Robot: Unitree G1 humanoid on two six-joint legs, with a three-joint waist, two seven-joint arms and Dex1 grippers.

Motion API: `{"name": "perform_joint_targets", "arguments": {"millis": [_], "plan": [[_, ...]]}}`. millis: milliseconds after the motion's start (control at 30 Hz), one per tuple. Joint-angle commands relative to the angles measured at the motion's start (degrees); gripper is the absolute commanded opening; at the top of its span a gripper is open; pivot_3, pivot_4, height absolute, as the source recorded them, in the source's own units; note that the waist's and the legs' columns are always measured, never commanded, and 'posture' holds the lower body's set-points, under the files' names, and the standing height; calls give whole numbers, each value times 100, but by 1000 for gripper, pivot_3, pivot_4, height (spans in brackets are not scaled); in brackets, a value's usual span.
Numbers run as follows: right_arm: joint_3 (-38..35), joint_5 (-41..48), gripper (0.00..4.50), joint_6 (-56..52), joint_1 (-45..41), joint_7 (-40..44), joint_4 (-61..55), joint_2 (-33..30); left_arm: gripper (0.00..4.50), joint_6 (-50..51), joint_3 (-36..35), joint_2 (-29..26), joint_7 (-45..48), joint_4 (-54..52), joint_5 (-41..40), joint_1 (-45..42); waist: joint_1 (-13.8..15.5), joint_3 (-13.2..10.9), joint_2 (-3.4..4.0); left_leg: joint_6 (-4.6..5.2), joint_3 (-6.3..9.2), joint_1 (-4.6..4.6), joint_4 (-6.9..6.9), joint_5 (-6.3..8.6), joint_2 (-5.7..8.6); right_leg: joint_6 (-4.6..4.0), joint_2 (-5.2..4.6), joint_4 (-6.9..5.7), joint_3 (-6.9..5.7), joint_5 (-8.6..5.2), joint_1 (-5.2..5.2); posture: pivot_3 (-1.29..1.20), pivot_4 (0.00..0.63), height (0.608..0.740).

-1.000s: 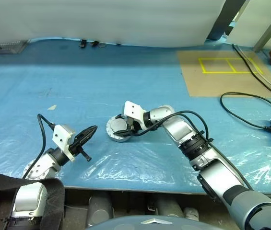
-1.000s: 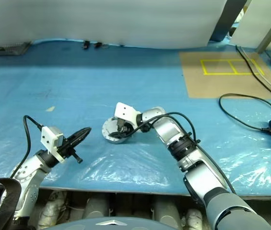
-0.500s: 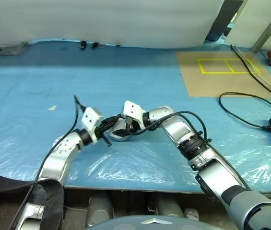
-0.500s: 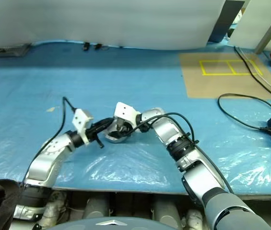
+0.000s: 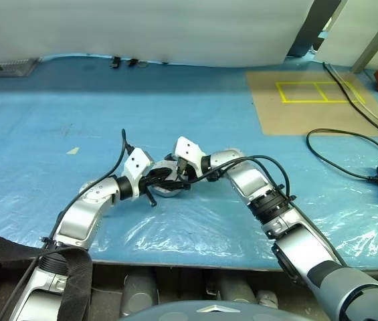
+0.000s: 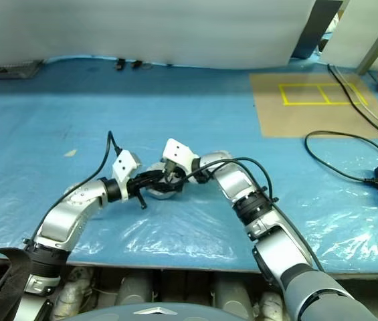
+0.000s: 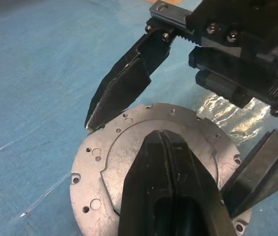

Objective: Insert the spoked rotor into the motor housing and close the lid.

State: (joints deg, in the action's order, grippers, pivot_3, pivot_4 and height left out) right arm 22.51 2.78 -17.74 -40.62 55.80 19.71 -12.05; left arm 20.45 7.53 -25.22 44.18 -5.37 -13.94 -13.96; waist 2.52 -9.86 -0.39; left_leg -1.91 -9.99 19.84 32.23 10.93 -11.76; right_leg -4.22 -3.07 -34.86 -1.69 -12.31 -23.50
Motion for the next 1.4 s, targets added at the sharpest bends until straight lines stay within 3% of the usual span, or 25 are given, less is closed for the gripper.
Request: {"name": "perform_joint_targets", "arguments": {"millis": [33,267,467,633,867,967,1100,1233,1400], "plan": [[-554,372,4470,47,-84,-102,-379,-6,0,157,4,-152,38,177,61,235,-14,0,0,0,0,3,0,0,0,0,0,0,0,0,-5,0,150,740],[-928,841,4470,-851,-51,66,-566,-190,0,-16,-256,-227,86,322,-7,200,-8,0,0,-1,-2,21,-5,0,-1,-1,3,1,1,1,-27,0,150,740],[-933,1240,4470,-3055,20,3,-820,-393,0,-91,-255,-224,92,372,8,198,-6,0,1,-1,-2,19,-5,-1,-1,0,4,1,1,0,-26,0,150,740],[-1245,1636,4470,-4662,-79,-565,-811,-45,0,-127,-228,-186,91,381,6,201,-1,-1,2,-21,-1,18,-8,-12,-2,0,4,1,1,0,-28,0,150,740],[-2169,2278,4470,-5921,-123,-1240,-704,660,0,-165,-233,-192,83,399,12,205,6,-1,2,-24,0,19,-12,-13,-1,1,3,6,2,0,-29,0,150,740],[-2679,2522,3866,-6258,-164,-1435,-636,897,0,-164,-235,-183,70,385,17,212,1,-1,3,-25,0,24,-19,-14,-2,1,4,6,4,0,-41,0,150,740],[-3147,2697,2521,-6516,-212,-1635,-572,1066,0,-174,-242,-172,65,390,21,229,6,-1,3,-26,-1,28,-26,-14,-1,1,4,7,6,0,-49,0,150,740],[-3047,2697,1324,-6466,-142,-1727,-587,1033,0,-215,-344,-75,38,445,-59,262,8,0,8,-26,-1,27,-28,-14,0,2,3,8,7,-1,-49,0,150,740],[-2841,2598,1156,-6416,-93,-1880,-538,1028,0,-271,-710,167,-166,392,-330,265,-1,0,10,-27,-1,24,-29,-14,0,3,3,8,8,-1,-49,0,150,740]]}}
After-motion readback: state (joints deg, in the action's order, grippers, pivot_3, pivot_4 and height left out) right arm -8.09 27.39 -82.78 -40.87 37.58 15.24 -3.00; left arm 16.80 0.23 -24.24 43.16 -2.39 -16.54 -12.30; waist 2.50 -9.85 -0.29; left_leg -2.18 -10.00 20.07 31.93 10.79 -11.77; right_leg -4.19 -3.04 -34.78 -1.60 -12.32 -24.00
